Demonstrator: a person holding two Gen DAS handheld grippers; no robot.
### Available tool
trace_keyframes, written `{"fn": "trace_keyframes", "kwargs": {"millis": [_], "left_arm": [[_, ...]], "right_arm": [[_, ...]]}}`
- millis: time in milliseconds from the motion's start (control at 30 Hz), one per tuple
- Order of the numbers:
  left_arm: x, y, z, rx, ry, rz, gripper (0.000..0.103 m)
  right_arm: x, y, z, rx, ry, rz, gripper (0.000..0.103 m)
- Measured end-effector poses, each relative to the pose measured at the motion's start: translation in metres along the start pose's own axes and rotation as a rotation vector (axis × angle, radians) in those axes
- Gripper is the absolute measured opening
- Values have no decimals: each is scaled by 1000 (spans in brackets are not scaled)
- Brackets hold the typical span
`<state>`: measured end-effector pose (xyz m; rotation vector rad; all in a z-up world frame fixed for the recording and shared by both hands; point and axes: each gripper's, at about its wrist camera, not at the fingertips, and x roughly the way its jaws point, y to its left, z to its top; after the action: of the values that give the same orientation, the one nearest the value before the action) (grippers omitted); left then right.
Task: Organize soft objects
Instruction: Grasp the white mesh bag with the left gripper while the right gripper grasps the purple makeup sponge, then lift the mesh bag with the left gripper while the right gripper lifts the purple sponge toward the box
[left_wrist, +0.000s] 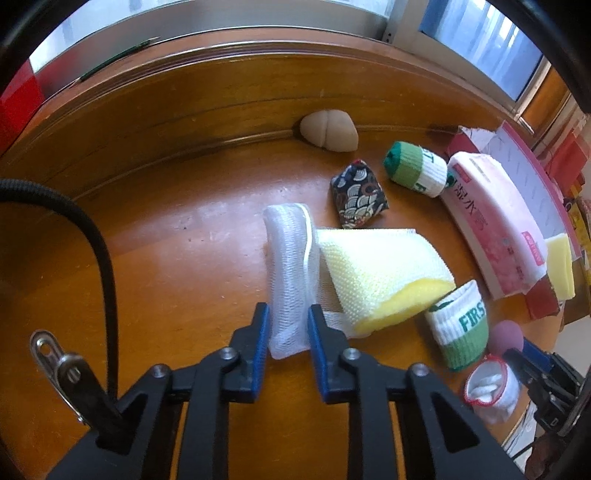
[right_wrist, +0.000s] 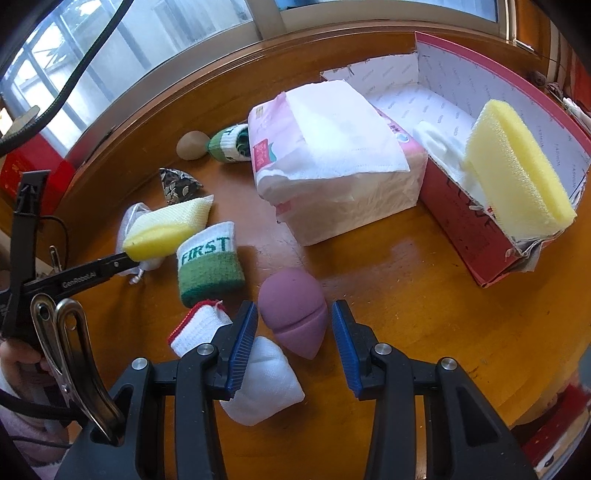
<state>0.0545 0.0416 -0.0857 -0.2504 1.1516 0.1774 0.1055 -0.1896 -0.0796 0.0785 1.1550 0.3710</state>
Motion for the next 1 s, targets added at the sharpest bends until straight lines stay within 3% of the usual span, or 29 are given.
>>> {"fn": "trace_keyframes", "kwargs": {"millis": [200,1000], "left_arm": [[-14,4,-4,4,-25,-5,14],[-88,3,4,7,-192,-39,11]], "right_arm": [[-1,1,-1,-19,-23,-16,35],[-43,9,-2,-69,-147,-14,34]]}}
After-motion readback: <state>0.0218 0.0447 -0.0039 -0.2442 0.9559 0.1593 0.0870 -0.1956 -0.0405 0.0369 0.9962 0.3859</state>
